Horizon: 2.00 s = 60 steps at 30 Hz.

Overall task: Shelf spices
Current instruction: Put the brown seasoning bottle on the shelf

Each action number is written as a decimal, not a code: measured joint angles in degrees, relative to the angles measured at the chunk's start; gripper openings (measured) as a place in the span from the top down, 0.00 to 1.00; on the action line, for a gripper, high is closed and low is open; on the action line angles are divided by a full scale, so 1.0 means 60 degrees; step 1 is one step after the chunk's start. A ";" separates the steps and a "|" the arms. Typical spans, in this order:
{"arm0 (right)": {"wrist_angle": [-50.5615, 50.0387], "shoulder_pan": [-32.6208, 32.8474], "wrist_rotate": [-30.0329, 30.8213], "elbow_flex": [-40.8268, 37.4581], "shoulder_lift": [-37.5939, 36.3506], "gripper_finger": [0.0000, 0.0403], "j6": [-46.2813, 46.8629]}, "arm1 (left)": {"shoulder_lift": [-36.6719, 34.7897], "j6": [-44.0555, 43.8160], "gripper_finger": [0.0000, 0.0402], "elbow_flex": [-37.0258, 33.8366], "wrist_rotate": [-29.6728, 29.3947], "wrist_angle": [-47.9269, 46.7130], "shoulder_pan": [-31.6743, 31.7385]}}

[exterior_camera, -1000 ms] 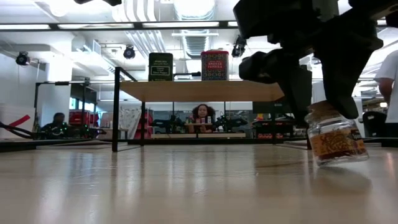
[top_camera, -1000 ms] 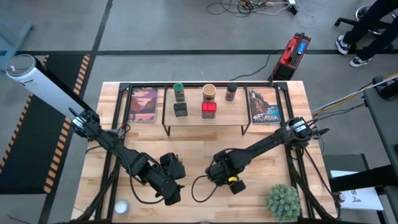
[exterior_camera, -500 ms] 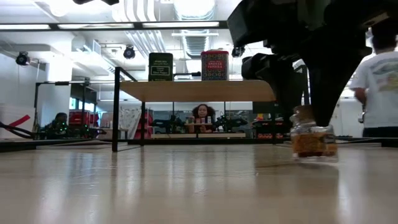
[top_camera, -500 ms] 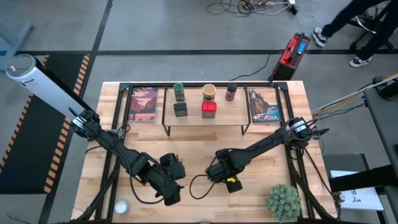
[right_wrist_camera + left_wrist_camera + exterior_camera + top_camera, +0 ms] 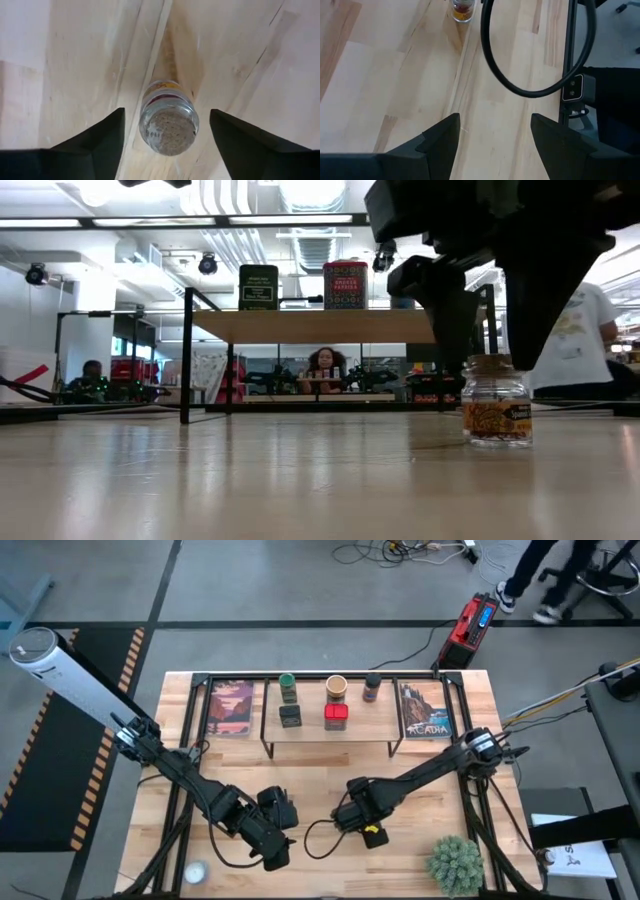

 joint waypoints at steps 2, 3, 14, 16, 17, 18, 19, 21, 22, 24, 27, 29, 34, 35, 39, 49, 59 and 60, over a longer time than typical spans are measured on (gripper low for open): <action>0.0019 0.0000 -0.0001 0.0001 -0.0072 0.32 -0.0006 | 0.0000 0.0005 0.42 0.0000 0.0000 0.0000 0.0000; 0.0075 0.0000 -0.0004 0.0005 -0.0092 0.31 -0.0004 | 0.0000 0.0027 0.42 0.0000 0.0000 0.0000 -0.0004; 0.0782 -0.0045 -0.0488 -0.0136 0.0024 0.24 -0.0005 | 0.0000 0.0035 0.42 0.0000 0.0000 -0.0009 0.0000; 0.0814 -0.0121 -0.0486 -0.0243 0.0071 0.24 -0.0047 | 0.0000 0.0018 0.42 0.0000 0.0000 -0.0007 0.0000; 0.0796 -0.0155 -0.0492 -0.0303 0.0129 0.25 -0.0078 | 0.0000 0.0003 0.42 0.0000 0.0000 -0.0007 0.0000; 0.0788 -0.0180 -0.0495 -0.0363 0.0168 0.25 -0.0107 | 0.0000 -0.0003 0.42 0.0000 0.0000 -0.0007 -0.0007; 0.0789 -0.0200 -0.0488 -0.0410 0.0195 0.26 -0.0127 | 0.0000 -0.0016 0.42 0.0000 0.0003 -0.0007 -0.0007; 0.0819 -0.0200 -0.0492 -0.0457 0.0202 0.28 -0.0213 | 0.0000 -0.0031 0.42 0.0000 0.0047 -0.0004 -0.0011; 0.0846 -0.0197 -0.0510 -0.0465 0.0202 0.28 -0.0252 | 0.0000 -0.0036 0.42 0.0000 0.0058 -0.0007 -0.0011; 0.0860 -0.0184 -0.0516 -0.0480 0.0243 0.30 -0.0296 | 0.0000 -0.0036 0.42 0.0000 0.0058 -0.0002 -0.0011; 0.0872 -0.0189 -0.0516 -0.0483 0.0361 0.33 -0.0383 | 0.0000 -0.0036 0.42 0.0000 0.0058 -0.0004 -0.0011; 0.0907 -0.0189 -0.0514 -0.0483 0.0445 0.35 -0.0465 | 0.0000 -0.0044 0.42 0.0000 0.0058 -0.0002 -0.0017; 0.1037 -0.0189 -0.0510 -0.0490 0.0515 0.39 -0.0546 | 0.0000 -0.0080 0.42 0.0000 0.0126 -0.0004 -0.0025; 0.1031 -0.0189 -0.0510 -0.0490 0.0515 0.39 -0.0564 | 0.0000 -0.0080 0.42 0.0000 0.0149 -0.0004 -0.0025; 0.1036 -0.0189 -0.0509 -0.0490 0.0515 0.44 -0.0601 | 0.0000 -0.0080 0.42 0.0000 0.0212 -0.0004 -0.0025; 0.1103 -0.0189 -0.0477 -0.0705 0.0486 0.58 -0.0554 | 0.0000 -0.0082 0.42 0.0000 0.0240 0.0004 -0.0025; 0.0781 -0.0193 -0.0336 -0.0676 0.0424 0.57 -0.0581 | 0.0000 -0.0080 0.42 0.0000 0.0243 0.0004 -0.0025; 0.0710 -0.0212 -0.0335 -0.0676 0.0387 0.58 -0.0592 | 0.0000 -0.0080 0.42 0.0000 0.0244 0.0004 -0.0025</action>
